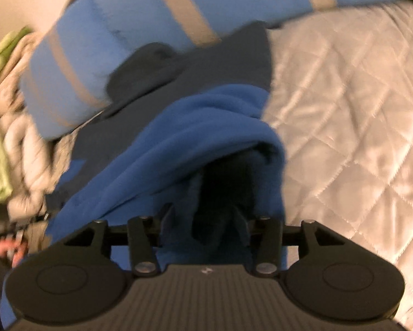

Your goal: Fold clothes

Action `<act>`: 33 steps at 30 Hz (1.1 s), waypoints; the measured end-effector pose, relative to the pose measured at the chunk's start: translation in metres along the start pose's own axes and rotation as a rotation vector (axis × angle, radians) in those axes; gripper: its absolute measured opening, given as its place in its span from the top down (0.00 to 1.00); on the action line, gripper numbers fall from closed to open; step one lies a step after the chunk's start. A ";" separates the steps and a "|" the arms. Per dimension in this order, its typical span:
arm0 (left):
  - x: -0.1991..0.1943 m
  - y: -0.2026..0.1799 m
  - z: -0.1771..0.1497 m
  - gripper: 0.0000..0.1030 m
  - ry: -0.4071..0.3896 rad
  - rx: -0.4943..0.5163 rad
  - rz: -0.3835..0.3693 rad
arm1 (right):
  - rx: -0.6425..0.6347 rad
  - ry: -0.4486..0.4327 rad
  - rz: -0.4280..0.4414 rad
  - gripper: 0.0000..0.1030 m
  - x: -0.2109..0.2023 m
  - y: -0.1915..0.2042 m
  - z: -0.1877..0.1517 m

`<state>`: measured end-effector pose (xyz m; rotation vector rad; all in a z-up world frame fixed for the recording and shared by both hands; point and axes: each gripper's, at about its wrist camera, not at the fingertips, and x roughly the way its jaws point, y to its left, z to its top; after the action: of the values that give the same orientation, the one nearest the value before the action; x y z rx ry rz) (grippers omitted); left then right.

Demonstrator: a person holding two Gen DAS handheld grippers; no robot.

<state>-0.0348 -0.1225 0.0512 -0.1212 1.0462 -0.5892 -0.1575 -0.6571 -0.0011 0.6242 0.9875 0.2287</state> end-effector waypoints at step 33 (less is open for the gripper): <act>-0.027 0.004 0.000 0.85 -0.081 0.026 -0.024 | 0.280 -0.021 -0.019 0.88 -0.016 -0.023 -0.038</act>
<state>-0.0429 -0.1050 0.0704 -0.1338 0.9593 -0.6147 -0.1994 -0.6677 -0.0182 0.8702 1.0130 0.0665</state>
